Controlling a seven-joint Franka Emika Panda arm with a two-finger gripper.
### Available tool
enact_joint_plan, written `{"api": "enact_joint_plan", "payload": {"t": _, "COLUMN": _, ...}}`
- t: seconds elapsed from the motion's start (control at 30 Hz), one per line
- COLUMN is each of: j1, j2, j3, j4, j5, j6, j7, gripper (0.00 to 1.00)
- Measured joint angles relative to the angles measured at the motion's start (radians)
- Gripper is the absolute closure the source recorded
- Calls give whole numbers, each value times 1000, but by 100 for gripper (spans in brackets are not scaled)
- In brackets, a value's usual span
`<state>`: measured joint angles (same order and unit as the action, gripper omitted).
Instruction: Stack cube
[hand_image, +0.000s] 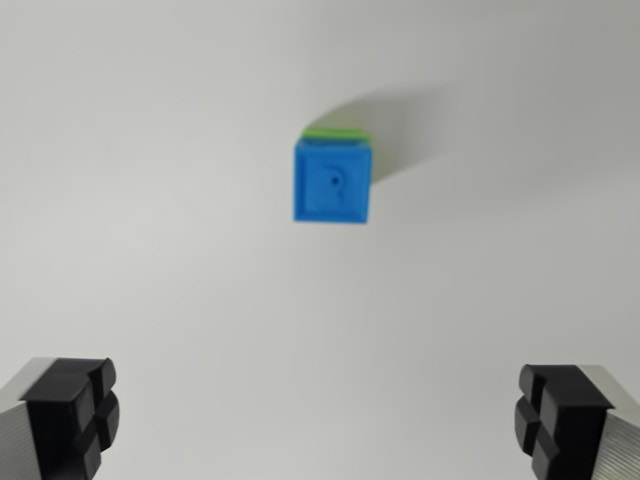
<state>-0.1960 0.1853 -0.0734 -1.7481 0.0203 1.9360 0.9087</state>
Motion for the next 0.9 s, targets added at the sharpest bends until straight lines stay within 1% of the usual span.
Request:
{"api": "enact_joint_plan", "payload": {"t": 0.2, "j1": 0, "j2": -1, "j3": 0, "j4": 9, "j5": 0, "j6": -11, "j7": 0, "gripper": 0}}
{"api": "enact_joint_plan", "payload": {"t": 0.9, "j1": 0, "j2": 0, "j3": 0, "j4": 9, "j5": 0, "j6": -11, "j7": 0, "gripper": 0}}
